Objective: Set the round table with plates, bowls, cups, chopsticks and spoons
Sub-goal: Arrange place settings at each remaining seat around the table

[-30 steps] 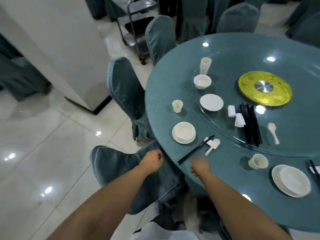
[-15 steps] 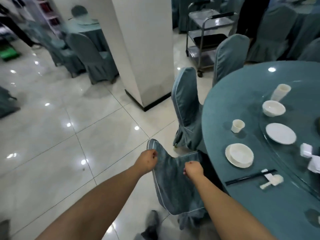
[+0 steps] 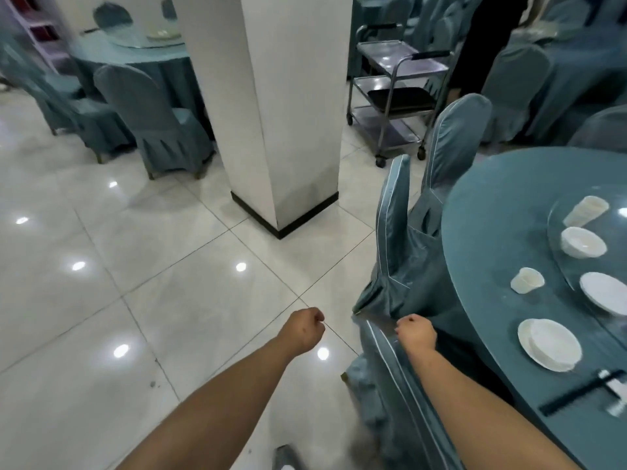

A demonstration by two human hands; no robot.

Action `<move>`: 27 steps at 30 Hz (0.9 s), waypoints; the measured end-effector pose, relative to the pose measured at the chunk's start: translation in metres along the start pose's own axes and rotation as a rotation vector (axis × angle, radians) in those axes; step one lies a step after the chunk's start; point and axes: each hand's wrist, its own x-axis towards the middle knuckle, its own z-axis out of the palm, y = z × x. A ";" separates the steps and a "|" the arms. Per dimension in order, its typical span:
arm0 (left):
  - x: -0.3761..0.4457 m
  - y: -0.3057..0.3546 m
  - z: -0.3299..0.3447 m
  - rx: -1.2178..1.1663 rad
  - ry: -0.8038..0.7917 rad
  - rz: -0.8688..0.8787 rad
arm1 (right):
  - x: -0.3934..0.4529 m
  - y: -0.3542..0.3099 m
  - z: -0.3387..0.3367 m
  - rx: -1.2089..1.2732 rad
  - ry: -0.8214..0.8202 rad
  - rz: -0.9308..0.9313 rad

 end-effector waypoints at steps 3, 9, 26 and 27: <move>0.027 -0.010 -0.040 0.031 -0.021 0.031 | 0.001 -0.030 0.019 0.046 0.041 0.024; 0.089 0.002 -0.074 0.019 -0.090 0.096 | 0.018 -0.073 0.037 0.077 0.067 0.074; 0.341 0.140 -0.153 0.250 -0.174 0.304 | 0.216 -0.221 0.028 0.121 0.129 0.167; 0.350 0.149 -0.157 0.238 -0.151 0.307 | 0.224 -0.230 0.024 0.132 0.143 0.152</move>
